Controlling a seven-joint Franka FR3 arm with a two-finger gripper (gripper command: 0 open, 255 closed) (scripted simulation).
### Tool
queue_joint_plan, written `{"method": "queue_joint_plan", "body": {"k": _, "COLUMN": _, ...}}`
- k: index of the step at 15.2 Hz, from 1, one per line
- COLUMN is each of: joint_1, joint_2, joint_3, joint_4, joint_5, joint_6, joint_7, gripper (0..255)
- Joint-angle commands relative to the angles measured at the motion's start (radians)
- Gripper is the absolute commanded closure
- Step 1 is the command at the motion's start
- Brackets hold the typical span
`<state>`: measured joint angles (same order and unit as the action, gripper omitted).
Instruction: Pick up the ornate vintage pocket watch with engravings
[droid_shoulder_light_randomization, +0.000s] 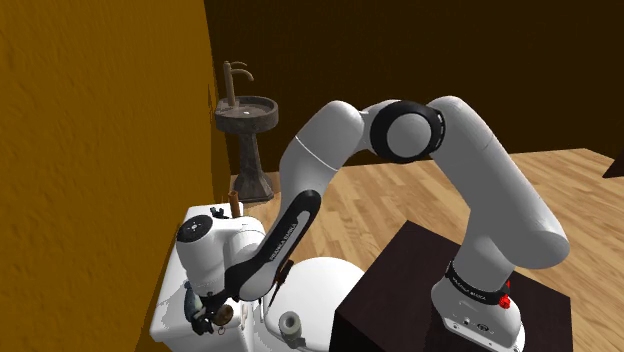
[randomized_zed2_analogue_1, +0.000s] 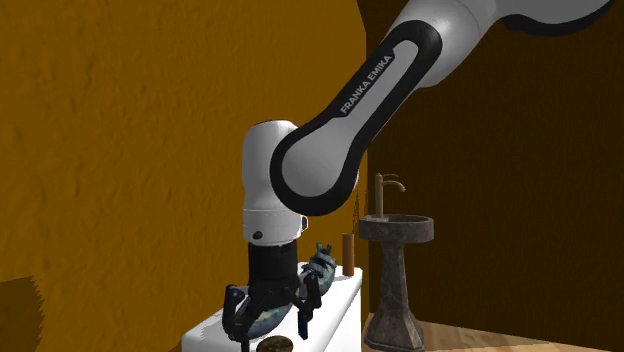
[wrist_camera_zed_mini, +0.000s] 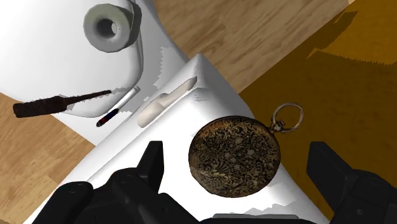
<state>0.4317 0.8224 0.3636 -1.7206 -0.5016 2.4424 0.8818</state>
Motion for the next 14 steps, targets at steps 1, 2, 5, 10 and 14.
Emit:
{"method": "queue_joint_plan", "body": {"k": 1, "joint_1": 0.003, "joint_2": 0.009, "joint_3": -0.004, "joint_4": 0.003, "joint_5": -0.004, "joint_6": 0.006, "joint_7": 0.003, "gripper": 0}}
{"method": "queue_joint_plan", "body": {"k": 2, "joint_1": 0.003, "joint_2": 0.007, "joint_3": -0.004, "joint_4": 0.0, "joint_5": -0.004, "joint_6": 0.007, "joint_7": 0.003, "gripper": 255}}
{"method": "queue_joint_plan", "body": {"k": 5, "joint_1": 0.003, "joint_2": 0.008, "joint_3": -0.004, "joint_4": 0.001, "joint_5": -0.004, "joint_6": 0.008, "joint_7": 0.003, "gripper": 255}}
{"method": "queue_joint_plan", "body": {"k": 10, "joint_1": 0.003, "joint_2": 0.011, "joint_3": -0.005, "joint_4": 0.003, "joint_5": -0.005, "joint_6": 0.008, "joint_7": 0.003, "gripper": 255}}
{"method": "queue_joint_plan", "body": {"k": 14, "joint_1": -0.007, "joint_2": -0.024, "joint_3": 0.009, "joint_4": -0.01, "joint_5": 0.008, "joint_6": -0.014, "joint_7": -0.005, "gripper": 255}}
